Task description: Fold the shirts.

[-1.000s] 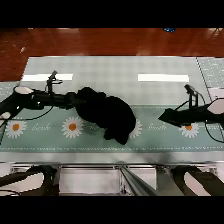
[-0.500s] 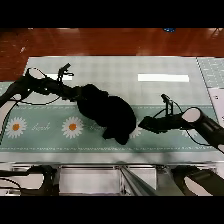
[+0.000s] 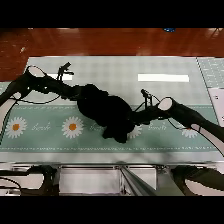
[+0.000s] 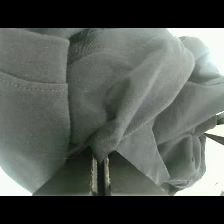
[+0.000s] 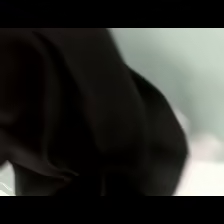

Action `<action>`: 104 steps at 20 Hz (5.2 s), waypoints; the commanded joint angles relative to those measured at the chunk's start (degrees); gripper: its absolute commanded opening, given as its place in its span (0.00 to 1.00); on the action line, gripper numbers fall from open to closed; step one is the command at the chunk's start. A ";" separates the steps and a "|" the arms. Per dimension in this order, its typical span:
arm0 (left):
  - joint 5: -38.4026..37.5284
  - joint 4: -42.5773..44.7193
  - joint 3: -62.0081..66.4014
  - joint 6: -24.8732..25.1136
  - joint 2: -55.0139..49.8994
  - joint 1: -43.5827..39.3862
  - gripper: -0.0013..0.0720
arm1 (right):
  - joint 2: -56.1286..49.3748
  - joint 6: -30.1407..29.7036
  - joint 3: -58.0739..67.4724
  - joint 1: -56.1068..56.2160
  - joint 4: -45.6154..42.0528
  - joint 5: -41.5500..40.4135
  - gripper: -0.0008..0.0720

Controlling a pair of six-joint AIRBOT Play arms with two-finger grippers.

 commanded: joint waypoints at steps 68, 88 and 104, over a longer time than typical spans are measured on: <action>1.31 5.09 -39.45 -7.32 20.81 37.92 0.71 | 9.38 -3.78 3.65 -47.89 -15.47 13.07 0.57; 11.08 -8.20 -35.32 -4.72 15.87 21.99 0.04 | -6.43 -5.07 4.92 -38.36 -4.66 7.08 0.57; 13.14 -26.08 10.54 1.46 28.17 22.01 0.04 | 1.92 -4.48 62.93 -31.17 -14.97 19.41 0.04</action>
